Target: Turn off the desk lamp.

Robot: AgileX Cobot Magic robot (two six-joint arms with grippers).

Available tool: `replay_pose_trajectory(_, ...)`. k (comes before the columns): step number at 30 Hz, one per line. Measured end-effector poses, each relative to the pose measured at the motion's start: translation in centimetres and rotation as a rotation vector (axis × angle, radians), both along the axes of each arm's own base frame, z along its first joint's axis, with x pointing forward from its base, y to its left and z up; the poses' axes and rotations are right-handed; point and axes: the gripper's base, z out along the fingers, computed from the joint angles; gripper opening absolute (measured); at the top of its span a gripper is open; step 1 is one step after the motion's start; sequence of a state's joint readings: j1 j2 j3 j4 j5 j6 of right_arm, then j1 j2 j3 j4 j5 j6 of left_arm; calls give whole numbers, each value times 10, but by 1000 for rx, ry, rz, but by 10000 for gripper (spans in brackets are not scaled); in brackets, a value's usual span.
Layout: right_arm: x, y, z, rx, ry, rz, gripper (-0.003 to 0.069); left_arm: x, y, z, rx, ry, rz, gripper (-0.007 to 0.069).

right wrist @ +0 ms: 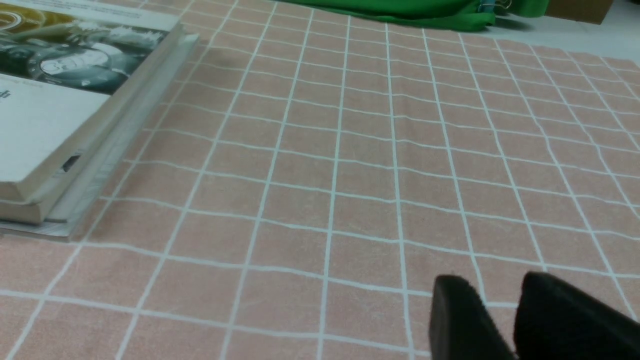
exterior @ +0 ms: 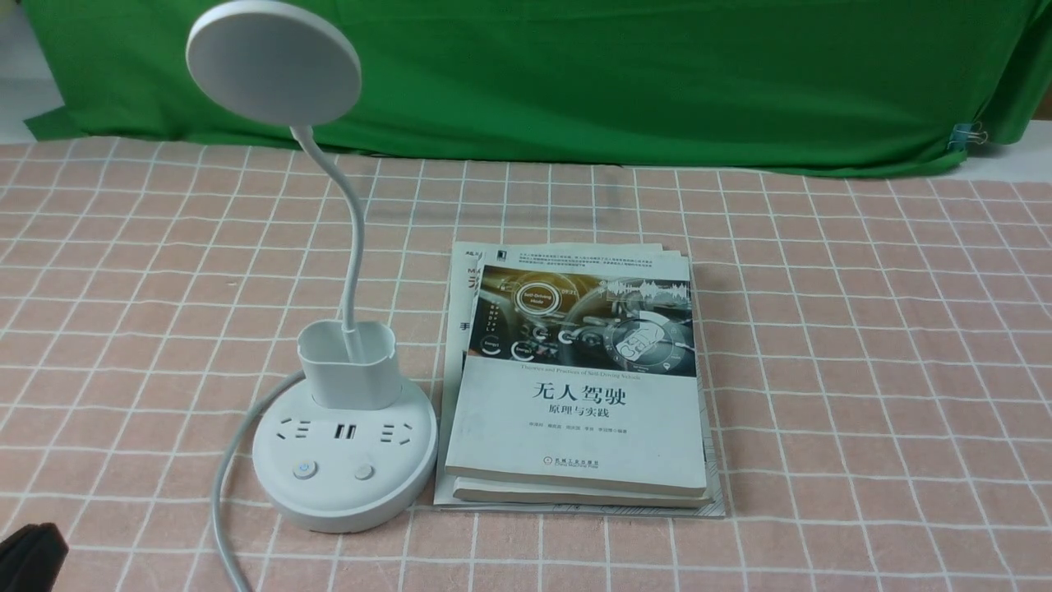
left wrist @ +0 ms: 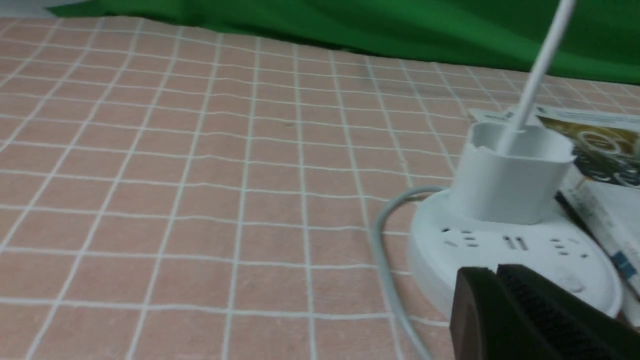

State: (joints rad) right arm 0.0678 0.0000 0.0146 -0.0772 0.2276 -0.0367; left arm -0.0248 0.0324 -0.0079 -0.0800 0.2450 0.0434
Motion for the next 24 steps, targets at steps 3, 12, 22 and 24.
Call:
replay_pose_trajectory(3,0,0,0,0,0,0,240,-2,1,-5,-19,11,31,5)
replay_pose_trajectory(12,0,0,0,0,0,0,240,-3,1,-9,-26,51,34,5)
replay_pose_trajectory(22,0,0,0,0,0,0,240,-3,1,-9,-26,46,34,5)
replay_pose_trajectory(24,0,0,0,0,0,0,240,-3,1,-9,-26,46,34,5)
